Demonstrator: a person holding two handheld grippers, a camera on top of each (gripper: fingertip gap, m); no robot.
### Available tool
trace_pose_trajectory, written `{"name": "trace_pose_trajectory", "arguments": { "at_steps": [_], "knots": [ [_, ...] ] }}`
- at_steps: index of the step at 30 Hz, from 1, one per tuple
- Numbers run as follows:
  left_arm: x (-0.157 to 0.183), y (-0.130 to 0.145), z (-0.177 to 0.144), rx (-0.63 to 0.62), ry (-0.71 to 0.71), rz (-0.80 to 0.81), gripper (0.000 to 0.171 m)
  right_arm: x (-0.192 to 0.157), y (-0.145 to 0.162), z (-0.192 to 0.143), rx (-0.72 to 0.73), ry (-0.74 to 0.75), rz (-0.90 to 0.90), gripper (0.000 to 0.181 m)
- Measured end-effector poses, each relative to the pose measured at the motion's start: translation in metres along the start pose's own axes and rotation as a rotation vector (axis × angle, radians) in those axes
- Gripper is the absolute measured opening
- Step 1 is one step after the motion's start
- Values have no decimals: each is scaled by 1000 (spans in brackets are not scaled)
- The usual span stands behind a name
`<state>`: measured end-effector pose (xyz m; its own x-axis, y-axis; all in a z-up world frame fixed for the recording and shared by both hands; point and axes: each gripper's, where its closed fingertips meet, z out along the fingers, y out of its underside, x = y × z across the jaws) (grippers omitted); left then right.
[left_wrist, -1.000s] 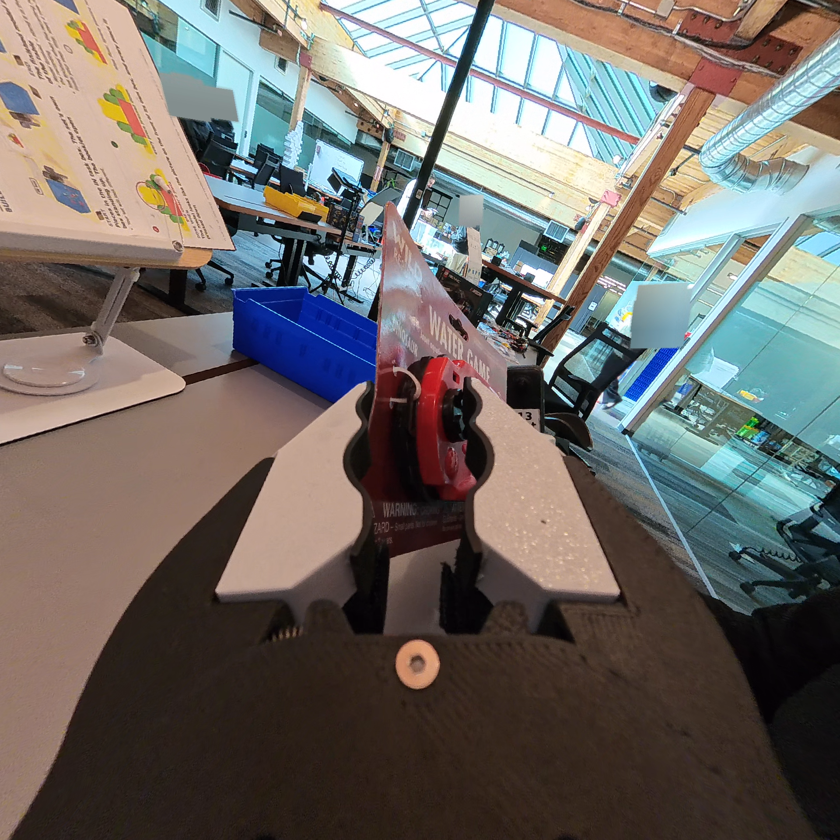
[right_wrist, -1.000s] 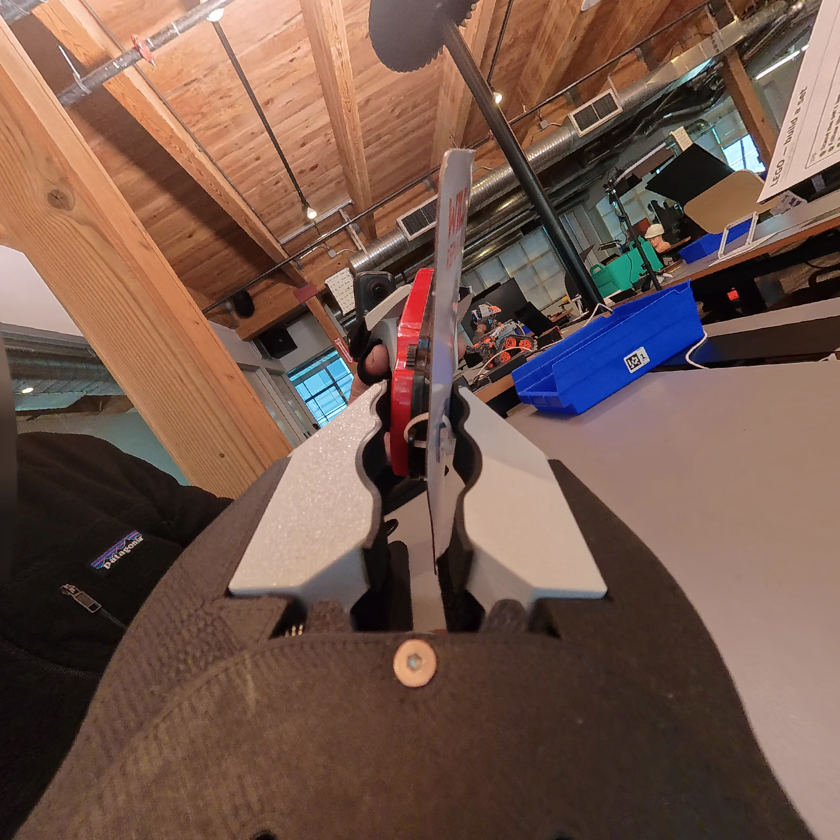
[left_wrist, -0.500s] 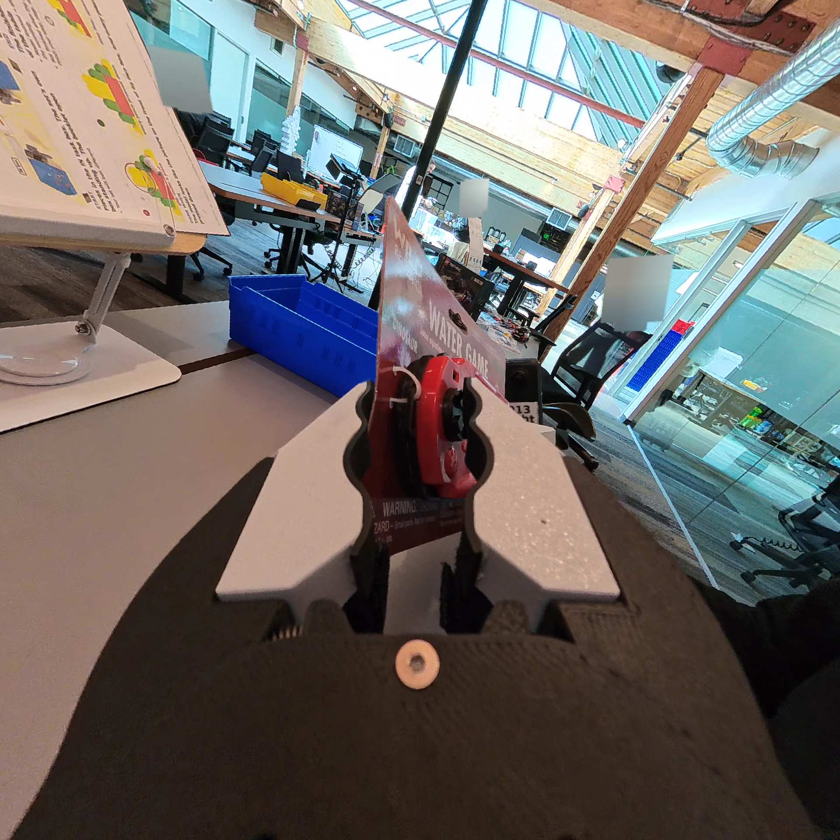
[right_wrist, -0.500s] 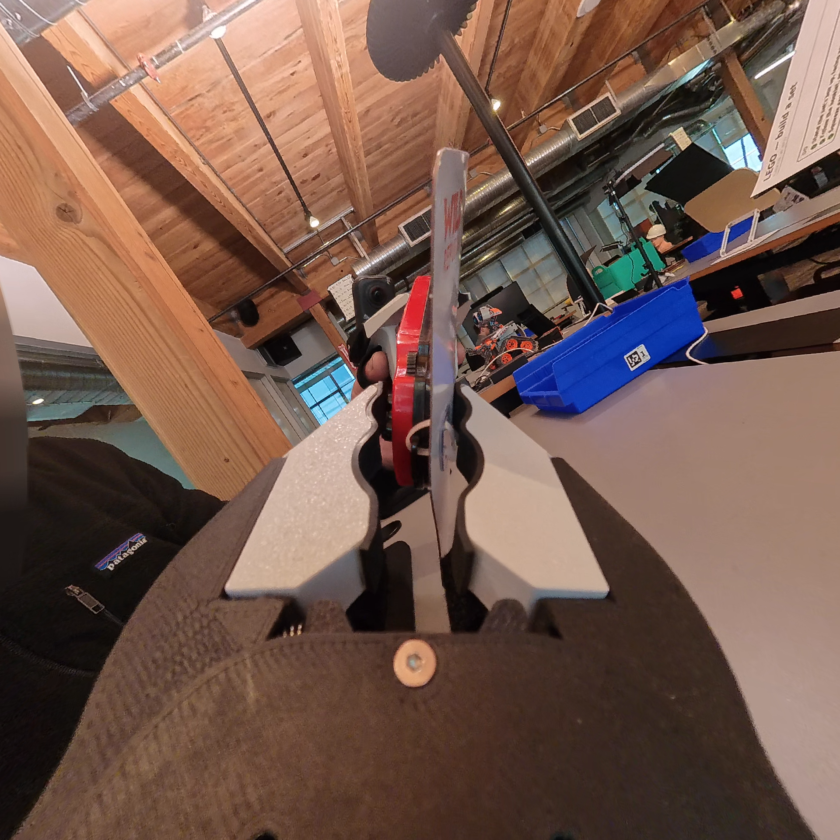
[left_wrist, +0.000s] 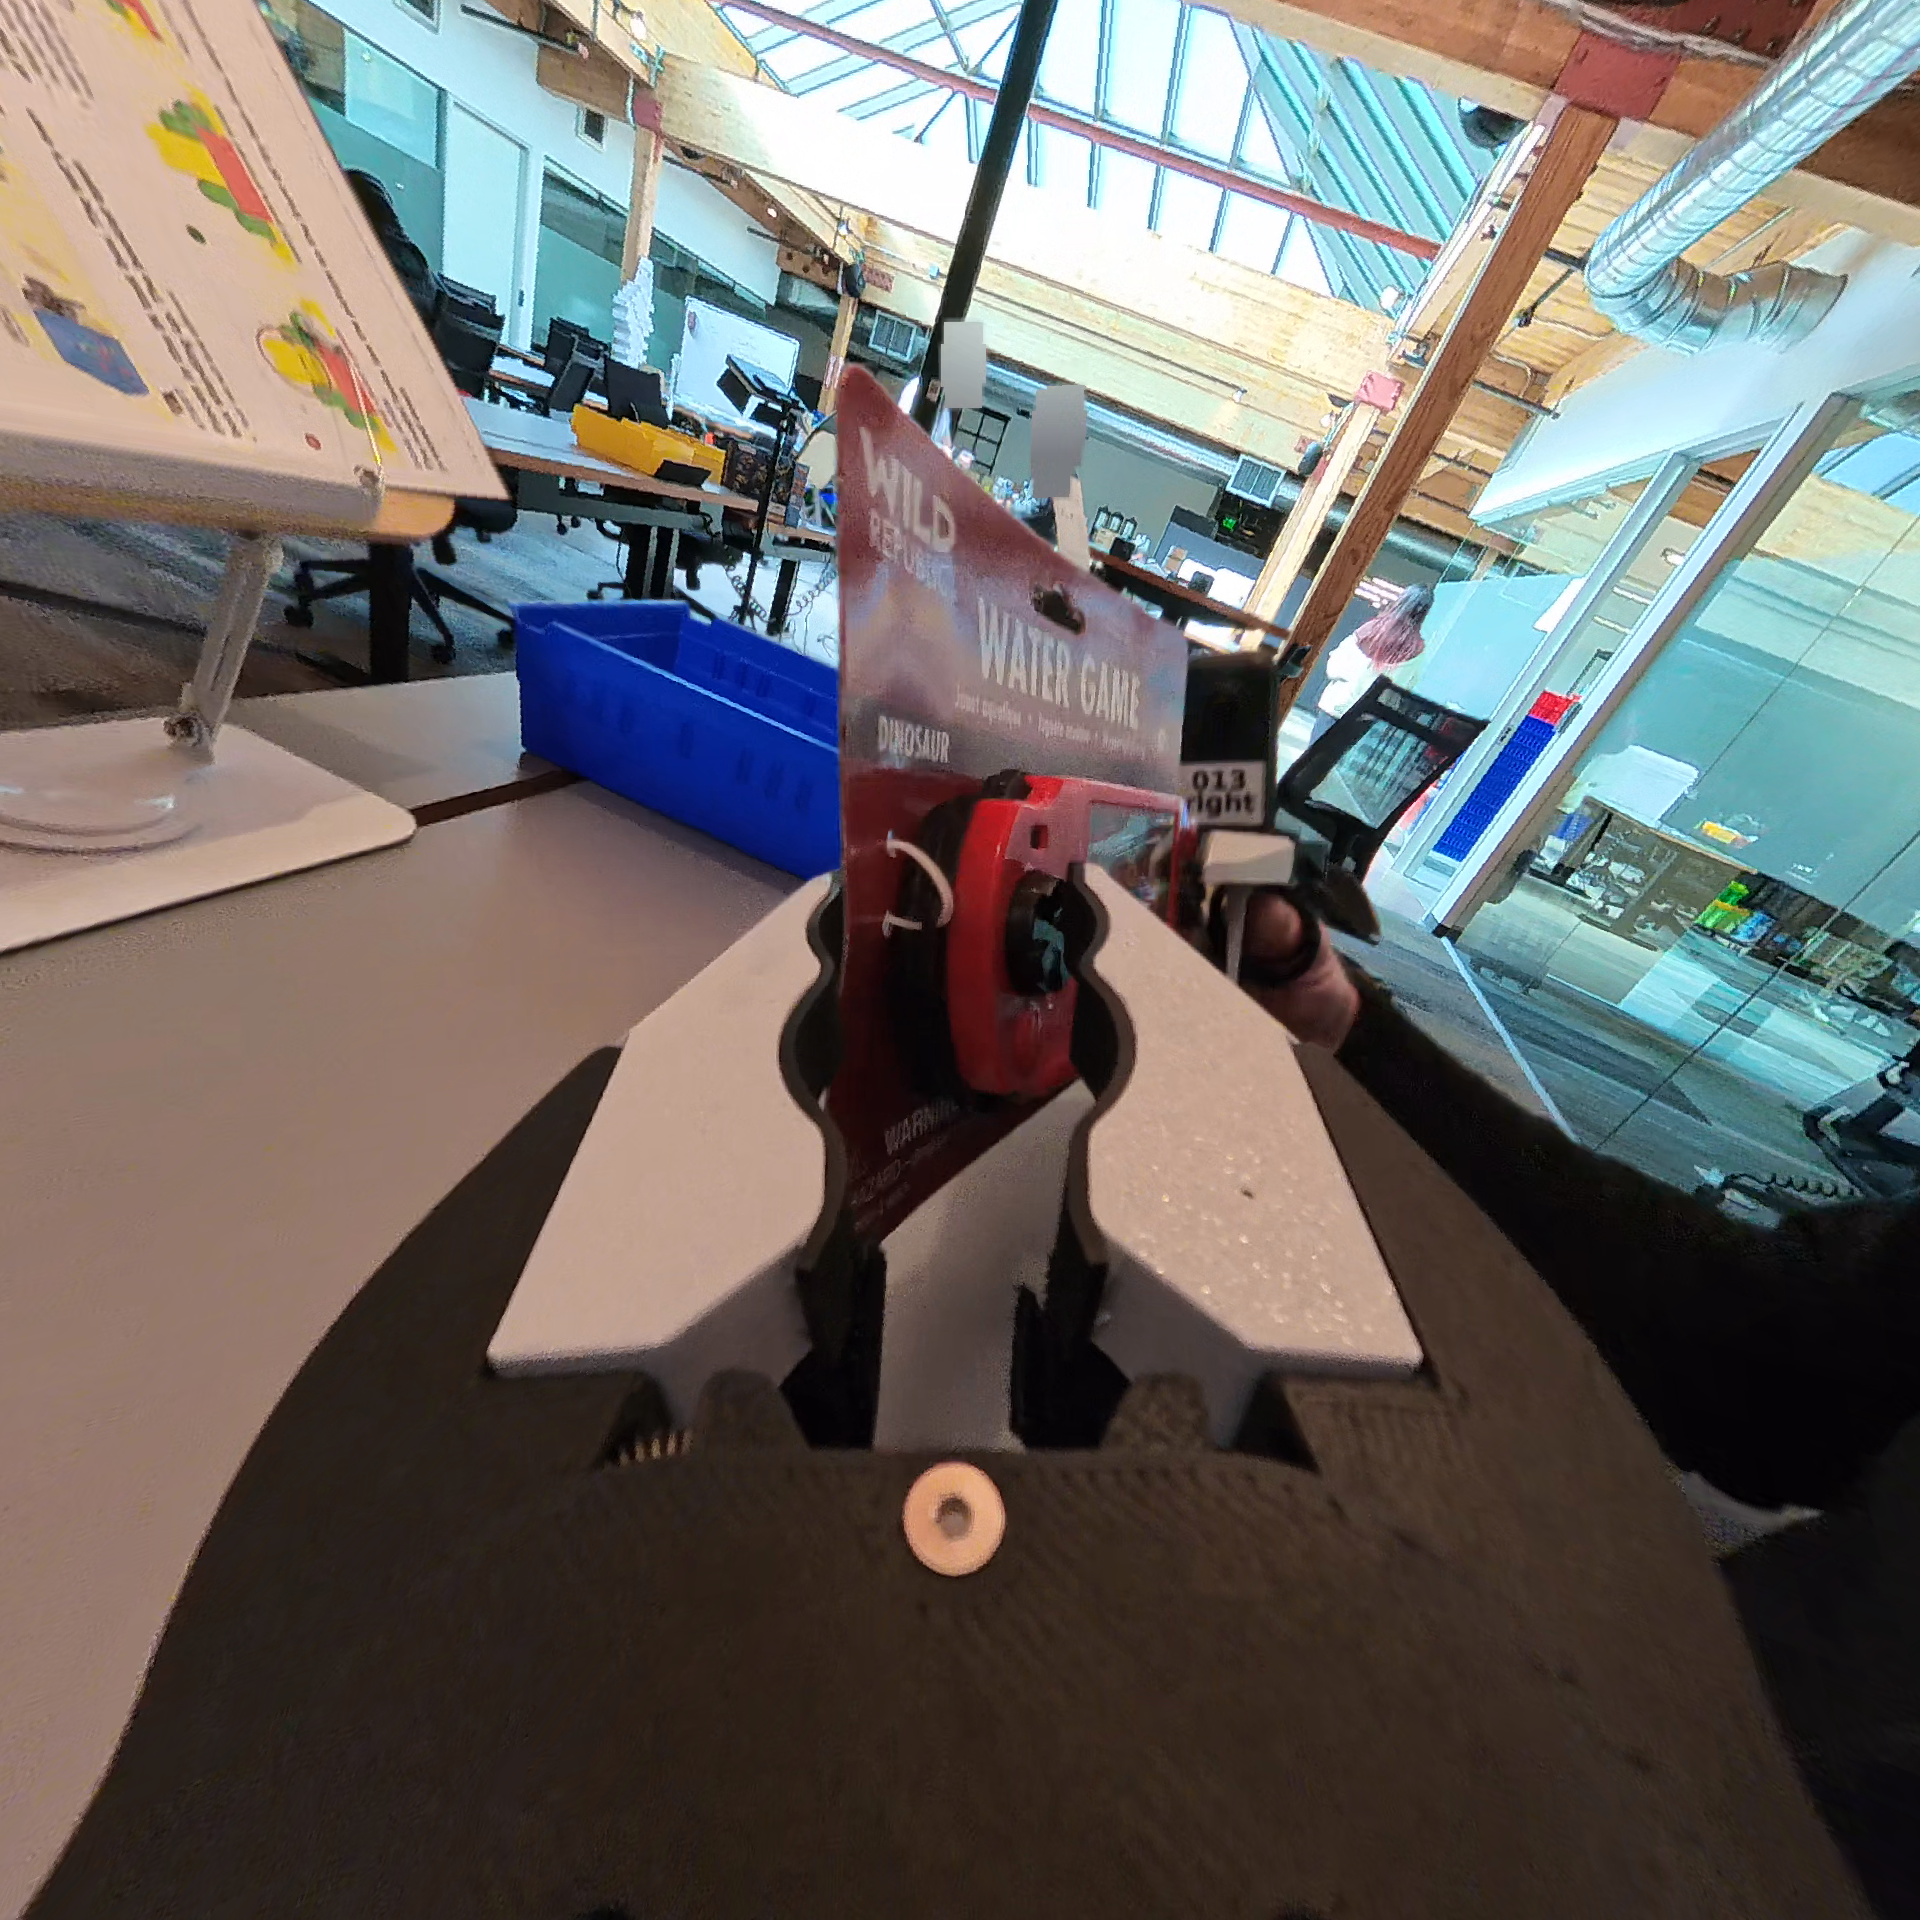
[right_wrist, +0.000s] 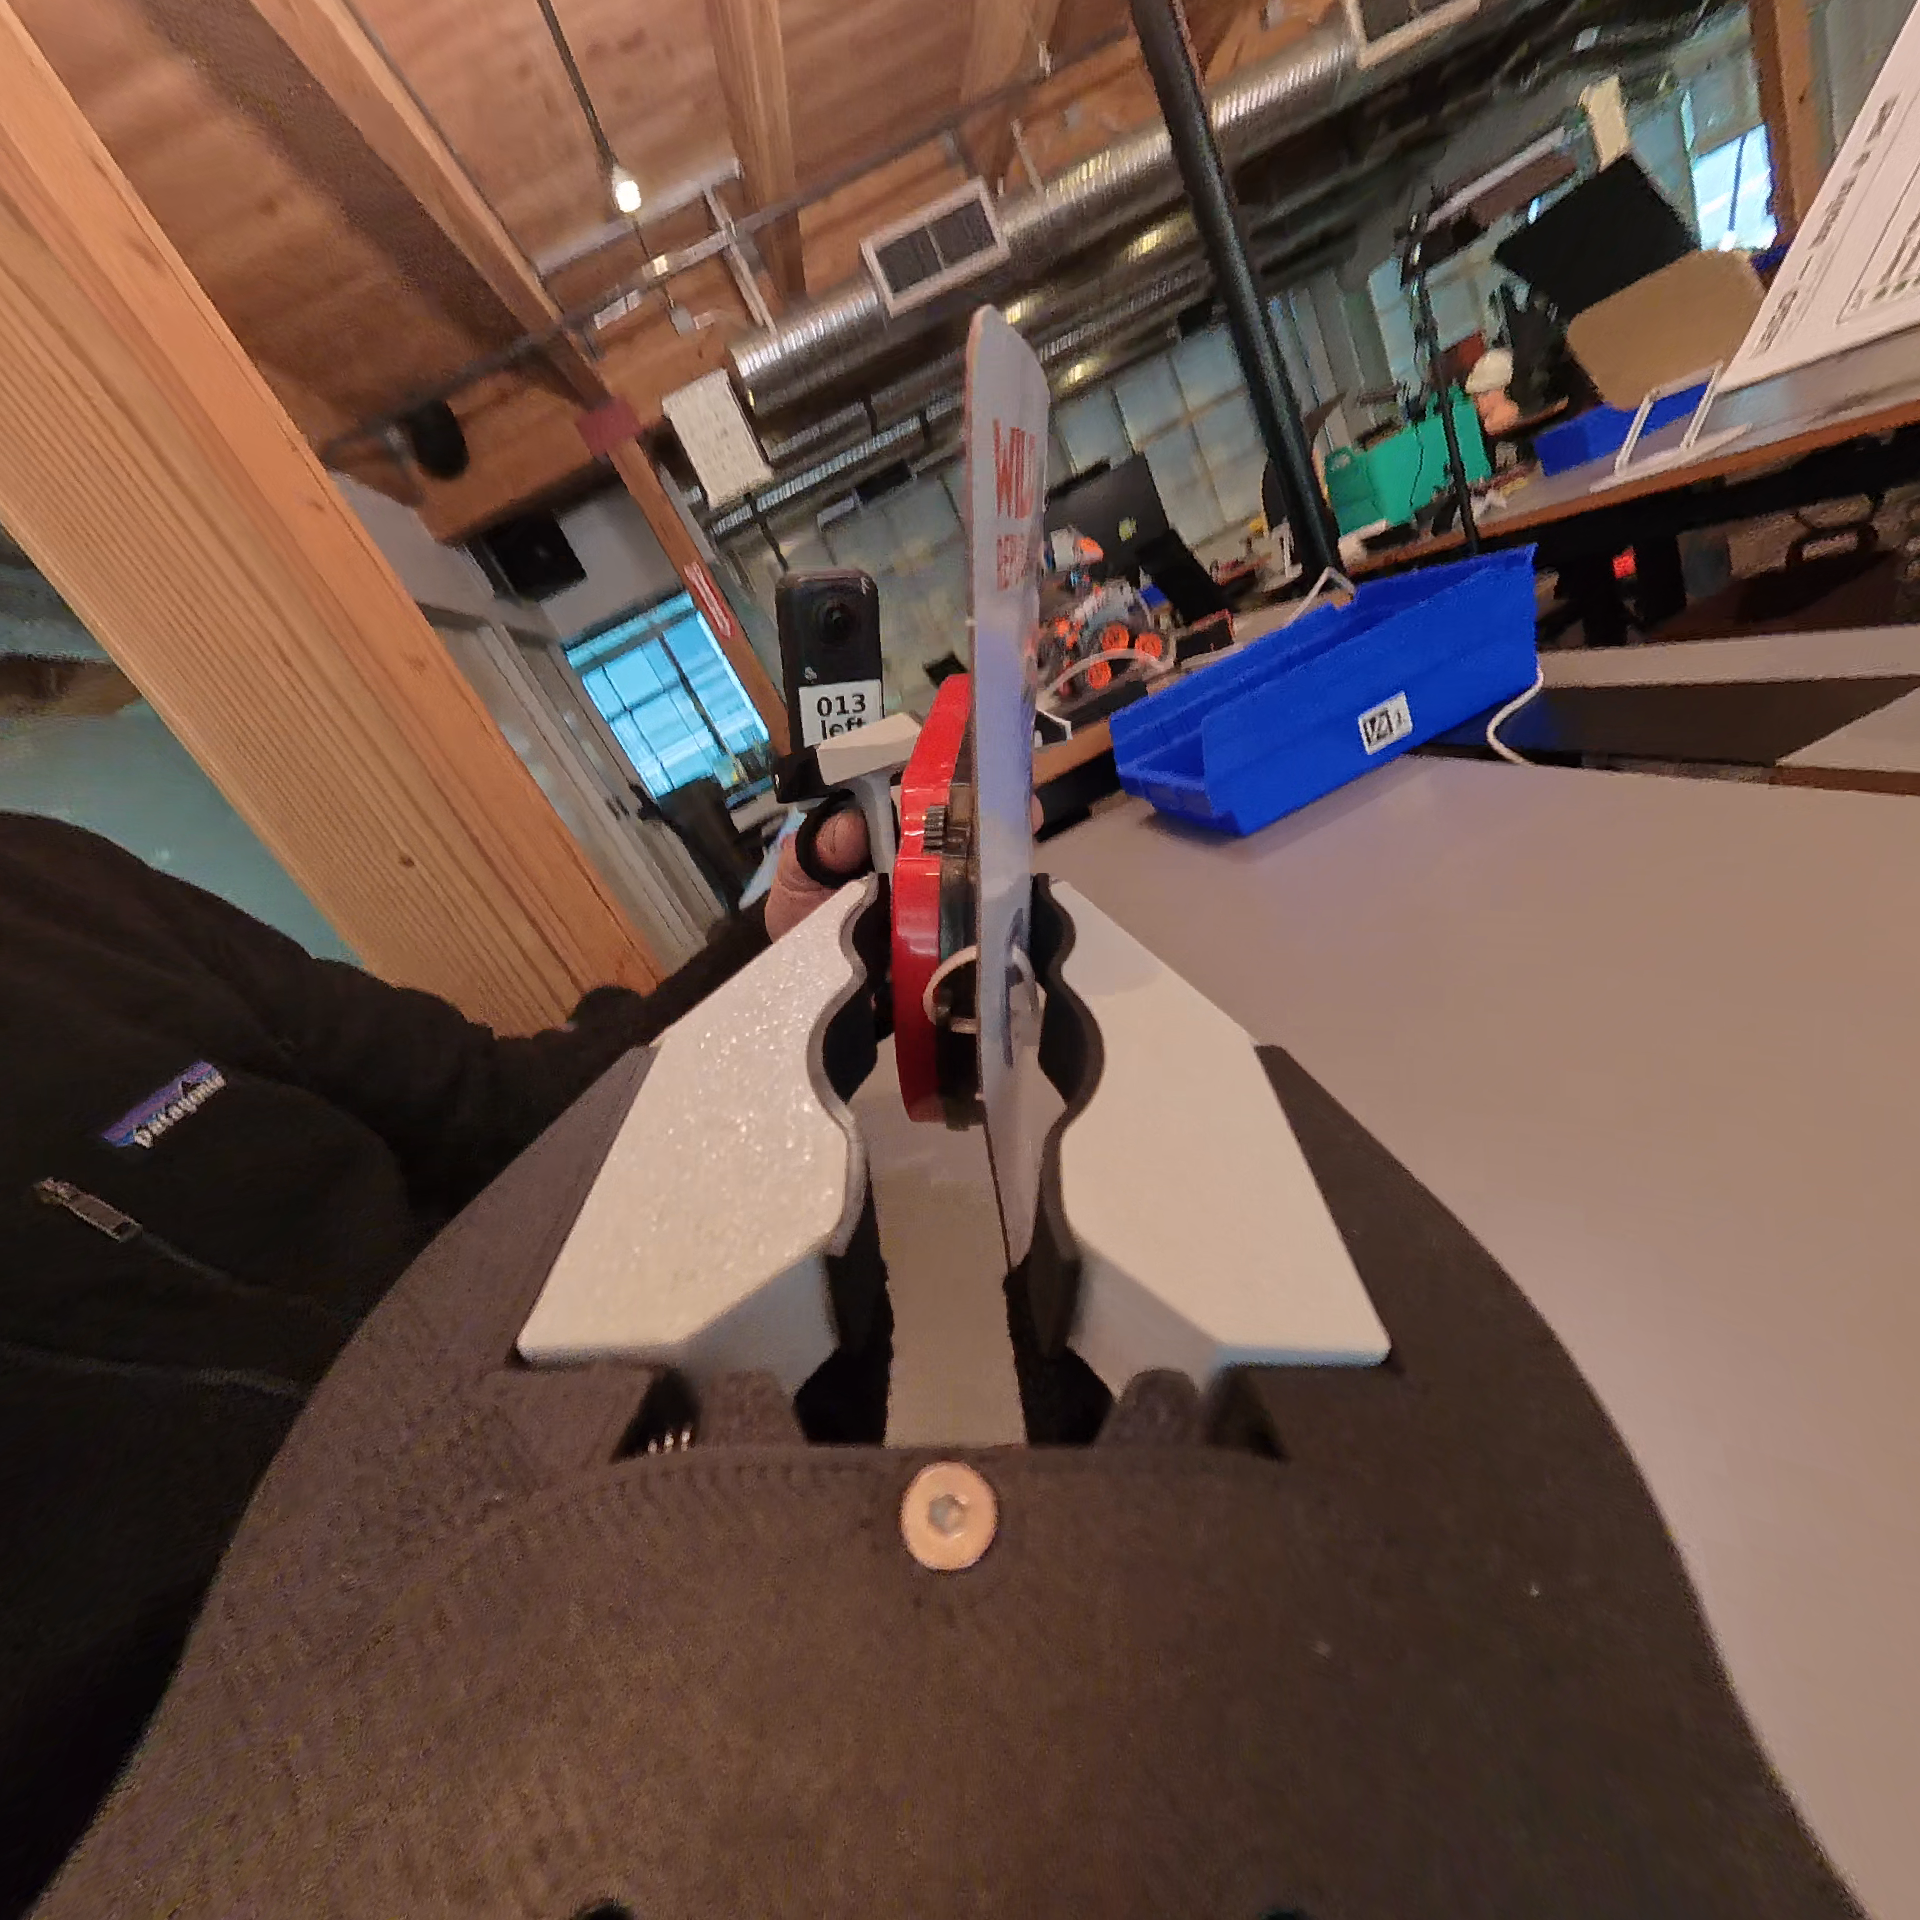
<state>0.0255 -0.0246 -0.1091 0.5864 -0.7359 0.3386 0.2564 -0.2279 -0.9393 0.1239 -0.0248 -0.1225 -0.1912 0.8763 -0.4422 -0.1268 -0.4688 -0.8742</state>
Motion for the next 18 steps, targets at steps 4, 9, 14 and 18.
{"name": "trace_pose_trajectory", "arguments": {
  "at_steps": [4,9,14,18],
  "knots": [
    [-16,41,-8,-56,-30,5,42,15,17,3,-186,37,-22,25],
    [-20,53,-12,-36,-30,-32,41,16,20,7,-259,47,-46,23],
    [-20,51,-13,-38,-24,-21,41,14,17,9,-269,55,-66,22],
    [-20,51,-13,-40,-32,-18,40,16,18,8,-262,51,-55,22]
  ]
}}
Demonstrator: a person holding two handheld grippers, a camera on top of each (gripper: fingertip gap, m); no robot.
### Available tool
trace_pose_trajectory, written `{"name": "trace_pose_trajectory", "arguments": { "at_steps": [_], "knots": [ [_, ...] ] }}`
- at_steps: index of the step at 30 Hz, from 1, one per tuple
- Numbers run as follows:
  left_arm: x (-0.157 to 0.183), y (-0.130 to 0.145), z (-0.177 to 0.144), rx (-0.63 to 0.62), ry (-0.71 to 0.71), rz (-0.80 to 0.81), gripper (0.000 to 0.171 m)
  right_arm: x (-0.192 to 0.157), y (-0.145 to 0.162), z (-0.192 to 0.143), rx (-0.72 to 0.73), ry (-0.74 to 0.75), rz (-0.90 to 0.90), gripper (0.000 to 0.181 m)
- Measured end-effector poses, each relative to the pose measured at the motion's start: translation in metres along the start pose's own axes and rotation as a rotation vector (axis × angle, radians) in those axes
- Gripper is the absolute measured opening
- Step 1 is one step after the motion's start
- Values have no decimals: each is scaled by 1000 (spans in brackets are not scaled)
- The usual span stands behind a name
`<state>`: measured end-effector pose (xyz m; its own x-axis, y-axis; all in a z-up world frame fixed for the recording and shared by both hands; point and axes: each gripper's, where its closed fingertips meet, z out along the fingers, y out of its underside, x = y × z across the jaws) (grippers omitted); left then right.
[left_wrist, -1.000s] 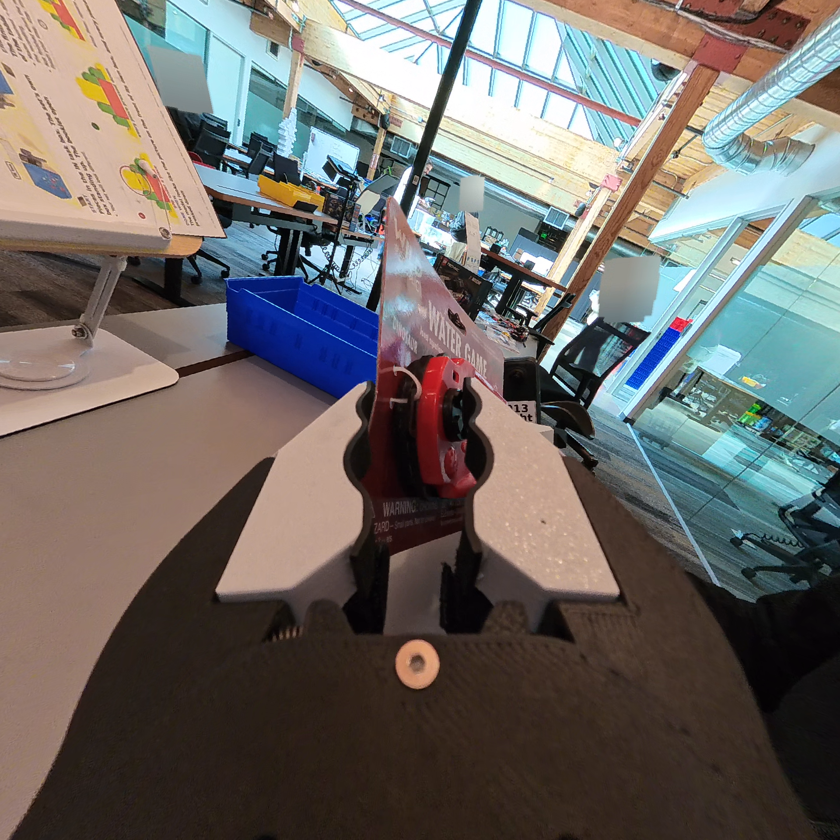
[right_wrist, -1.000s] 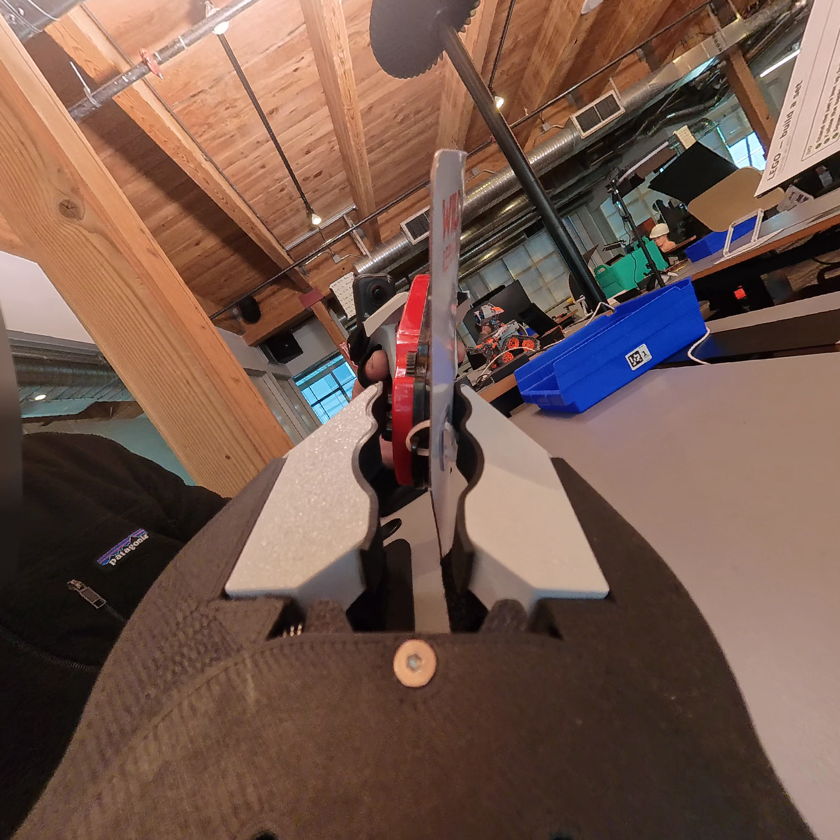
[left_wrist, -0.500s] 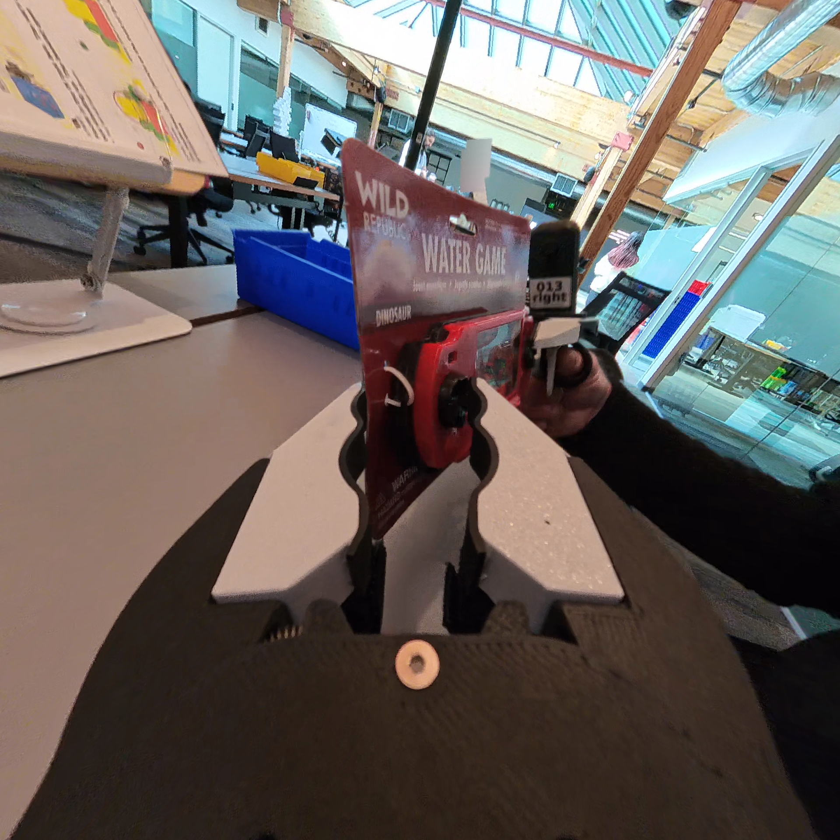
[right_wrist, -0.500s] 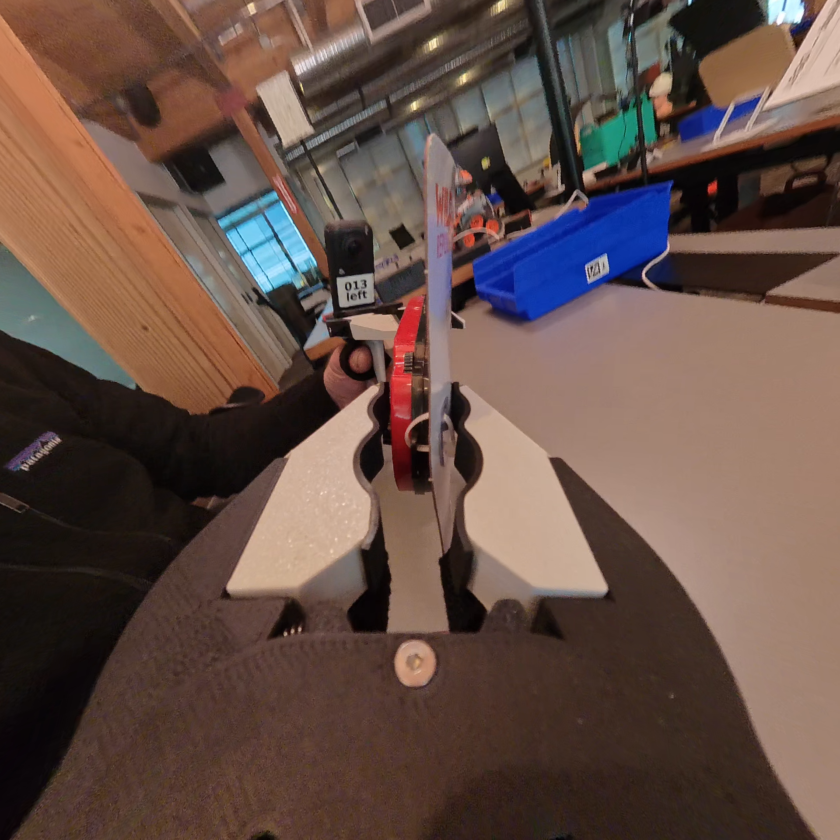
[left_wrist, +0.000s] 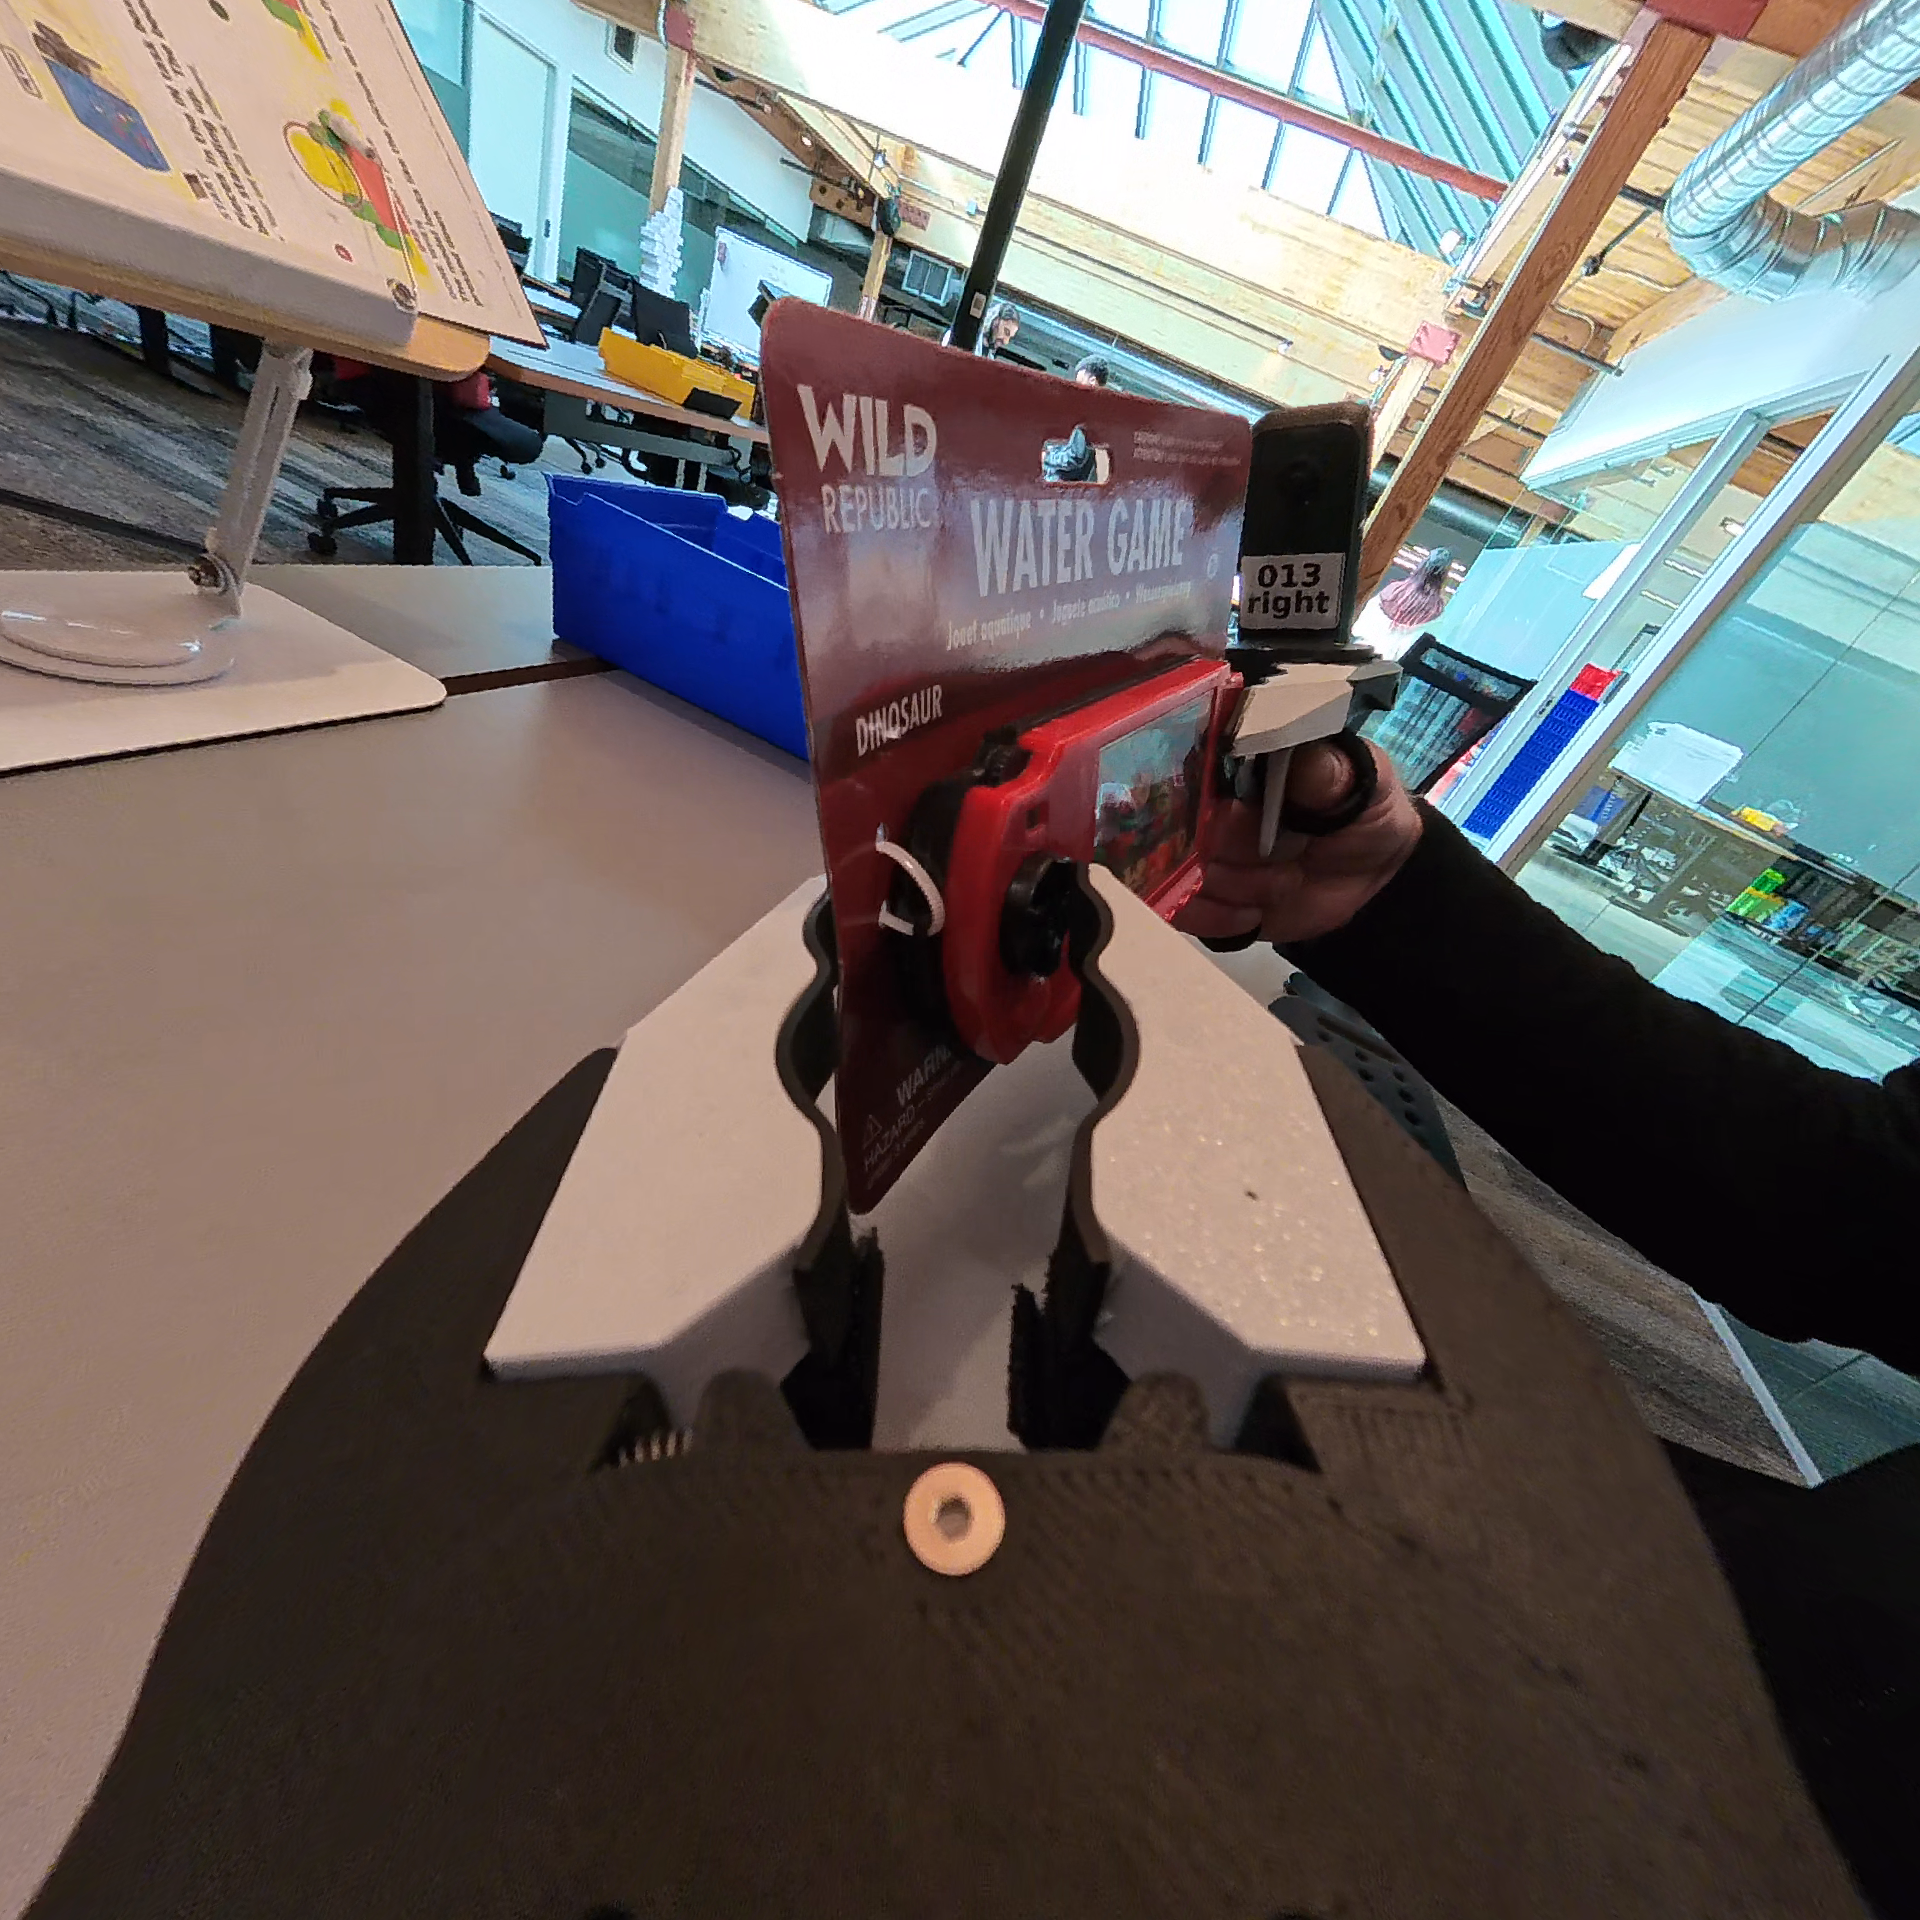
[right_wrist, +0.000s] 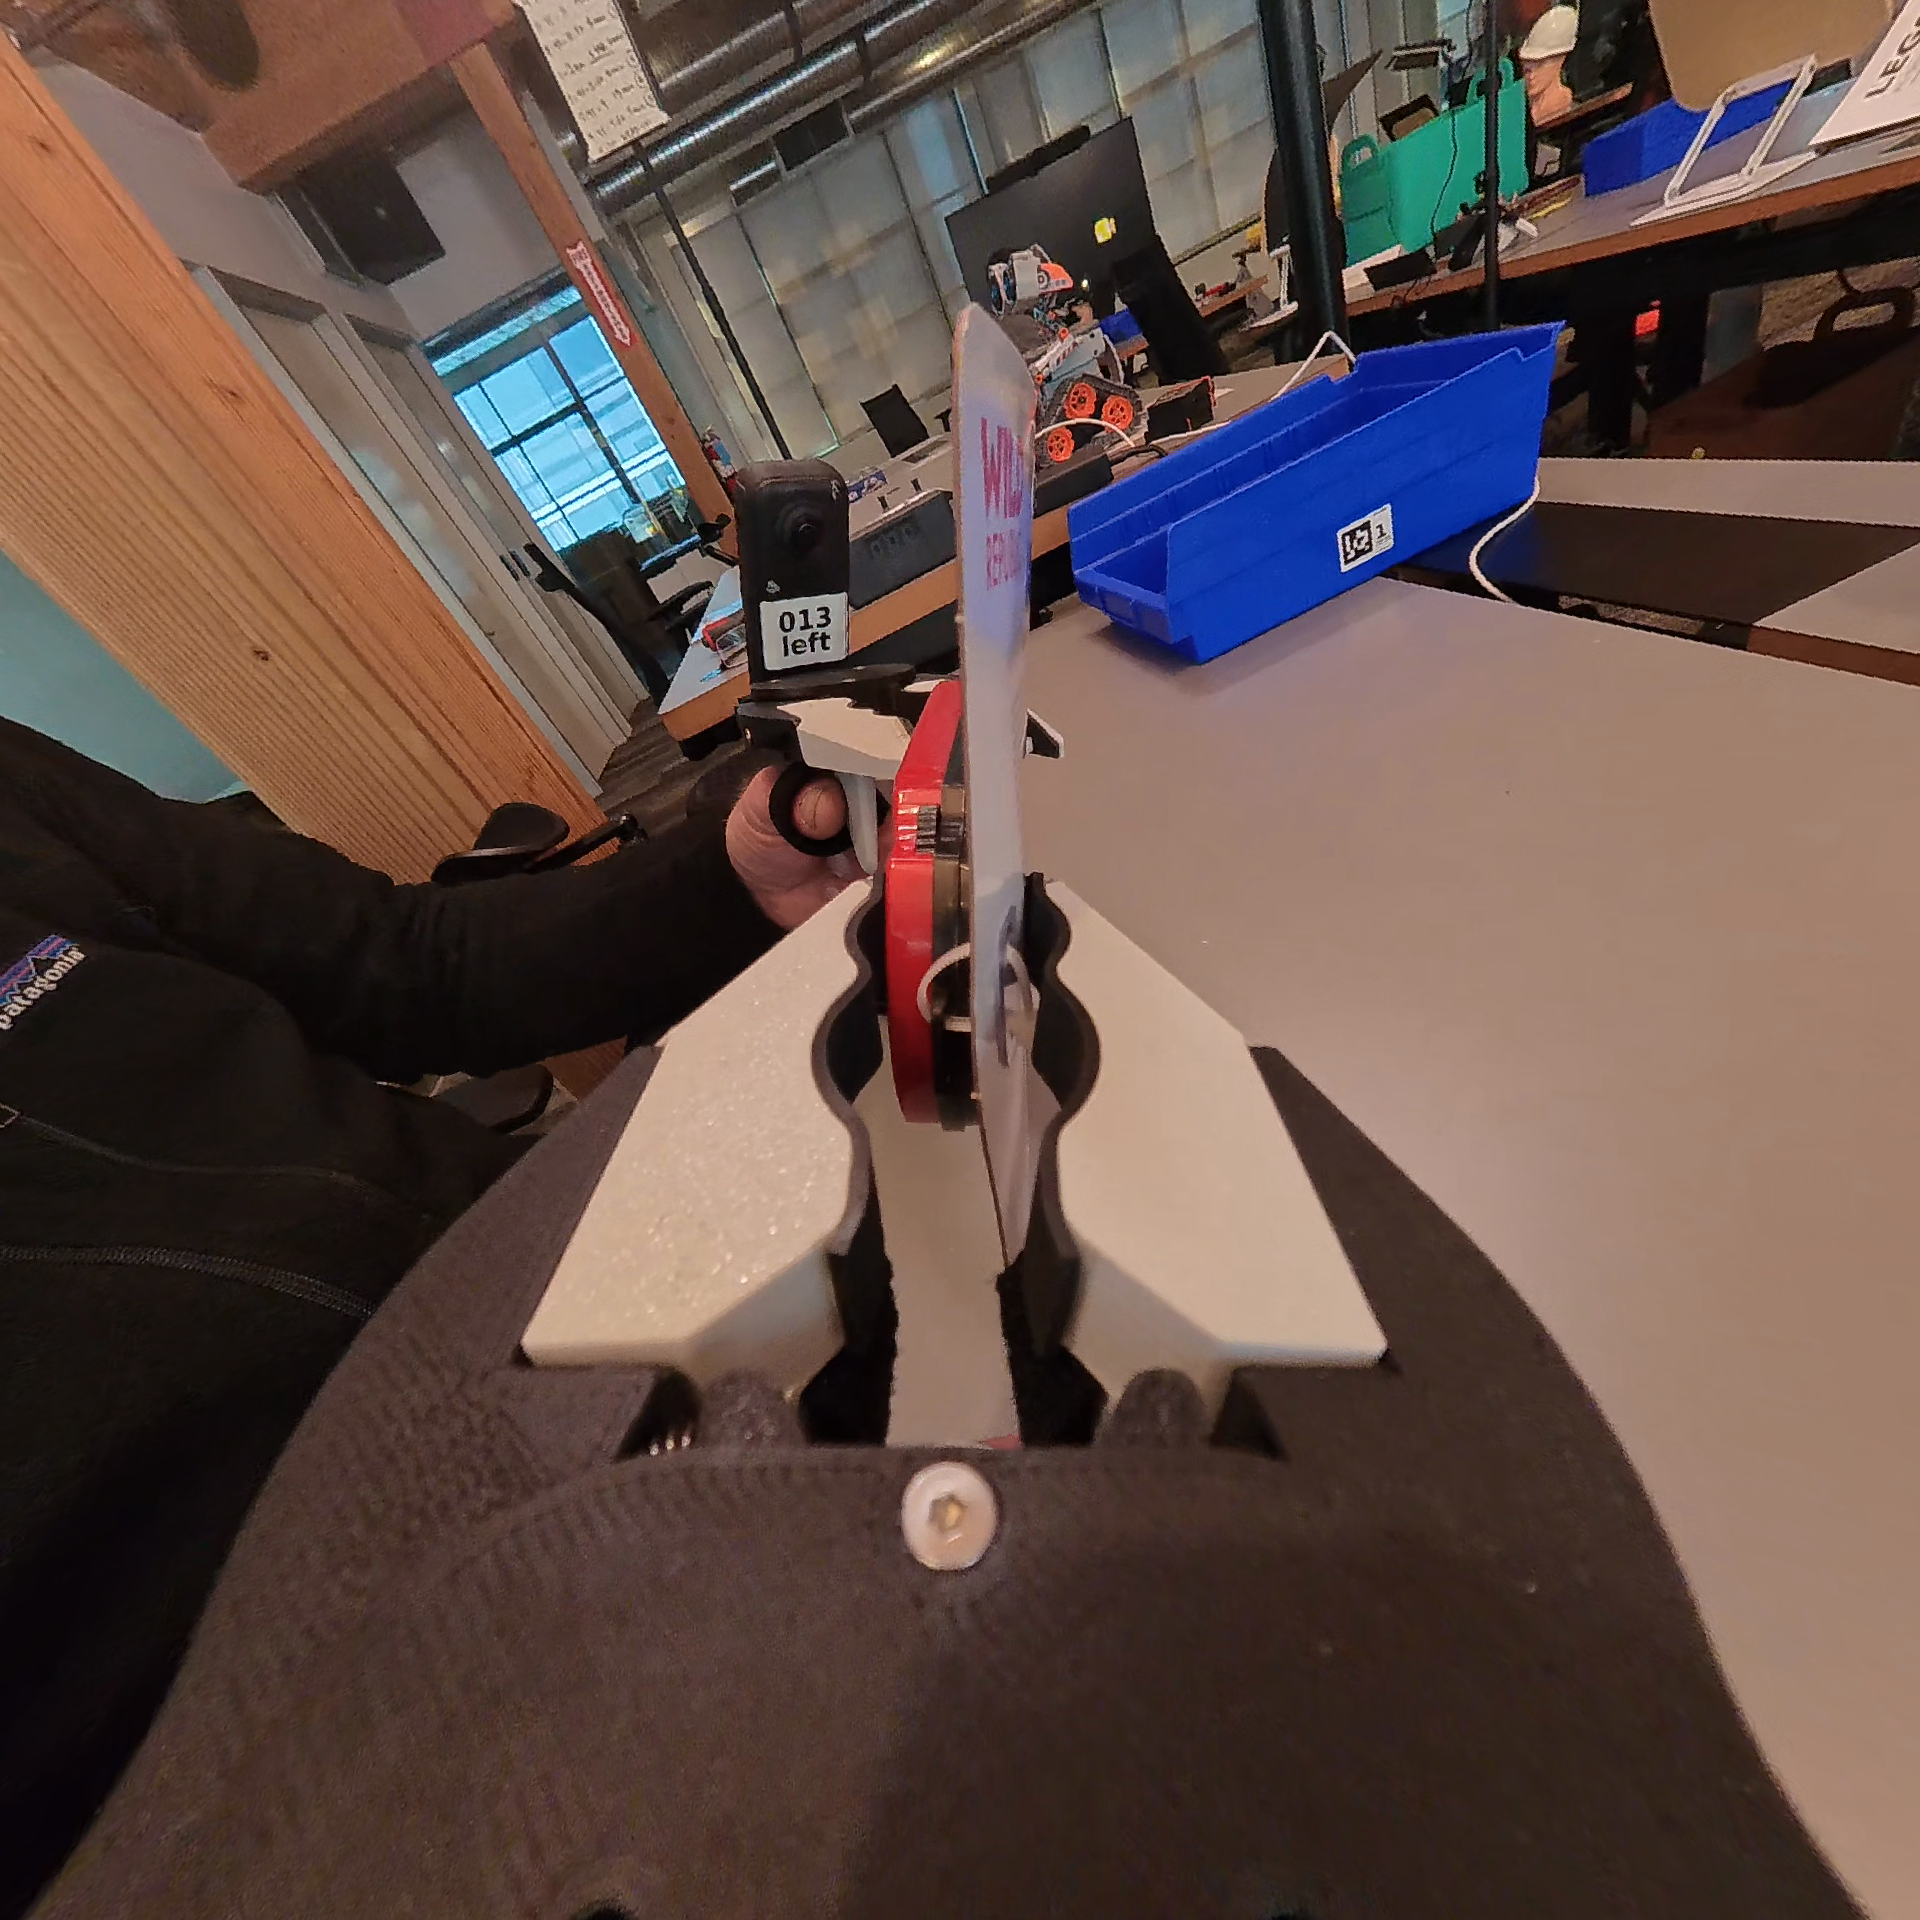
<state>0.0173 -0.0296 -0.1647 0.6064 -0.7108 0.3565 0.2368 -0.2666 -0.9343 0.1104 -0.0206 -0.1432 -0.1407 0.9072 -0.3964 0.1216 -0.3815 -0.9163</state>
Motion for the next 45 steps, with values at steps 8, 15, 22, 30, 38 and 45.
{"name": "trace_pose_trajectory", "arguments": {
  "at_steps": [8,15,22,30,38,45],
  "knots": [
    [1,0,2,-13,-7,0,40,2,-2,-2,36,-16,27,25],
    [2,1,4,-20,-11,2,40,3,-3,-5,48,-26,34,25],
    [2,3,7,-34,-17,10,40,5,-1,-7,65,-30,49,26],
    [-17,20,7,-82,-34,-34,40,26,22,-1,54,-43,237,26],
    [-49,63,10,-228,-101,-177,41,63,69,6,-33,21,441,27],
    [-52,78,9,-292,-106,-133,41,67,91,7,-165,74,329,27]
  ]
}}
